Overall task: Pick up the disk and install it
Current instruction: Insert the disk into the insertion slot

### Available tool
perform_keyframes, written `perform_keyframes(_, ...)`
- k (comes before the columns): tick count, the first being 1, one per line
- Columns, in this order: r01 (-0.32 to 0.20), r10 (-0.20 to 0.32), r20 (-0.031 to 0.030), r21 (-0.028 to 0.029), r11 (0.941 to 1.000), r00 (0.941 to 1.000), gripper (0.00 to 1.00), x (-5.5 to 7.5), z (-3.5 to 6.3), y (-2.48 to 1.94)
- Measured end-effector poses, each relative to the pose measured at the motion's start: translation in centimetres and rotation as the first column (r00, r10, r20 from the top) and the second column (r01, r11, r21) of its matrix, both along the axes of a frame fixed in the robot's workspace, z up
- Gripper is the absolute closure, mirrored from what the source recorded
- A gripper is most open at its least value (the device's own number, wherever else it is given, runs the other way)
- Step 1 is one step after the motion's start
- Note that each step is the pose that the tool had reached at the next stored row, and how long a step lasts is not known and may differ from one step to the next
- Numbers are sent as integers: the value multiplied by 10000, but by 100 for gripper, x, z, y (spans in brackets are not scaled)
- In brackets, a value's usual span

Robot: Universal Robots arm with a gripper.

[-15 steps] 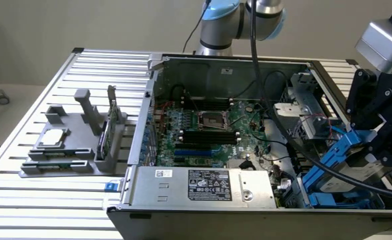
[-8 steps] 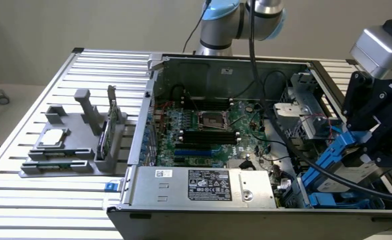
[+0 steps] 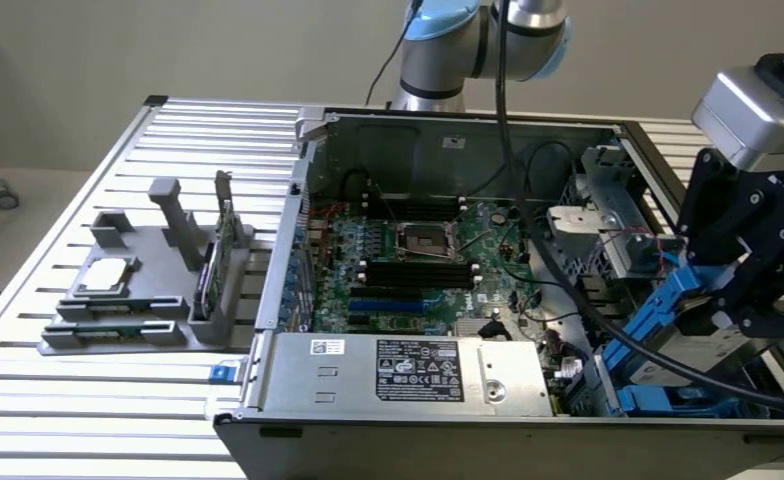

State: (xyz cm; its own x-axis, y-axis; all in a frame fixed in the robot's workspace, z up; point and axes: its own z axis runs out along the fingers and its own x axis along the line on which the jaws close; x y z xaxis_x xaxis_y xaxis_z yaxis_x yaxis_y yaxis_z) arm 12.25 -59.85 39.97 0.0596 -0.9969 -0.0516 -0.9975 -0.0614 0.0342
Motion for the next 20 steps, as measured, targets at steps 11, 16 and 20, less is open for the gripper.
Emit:
perform_keyframes(11,0,0,-26,142,9999,10000,42,1,-72,-2)
perform_keyframes(16,0,1,-29,154,9999,10000,42,1,-73,-3)
perform_keyframes(20,0,1,-29,155,9999,10000,42,1,-74,-3)
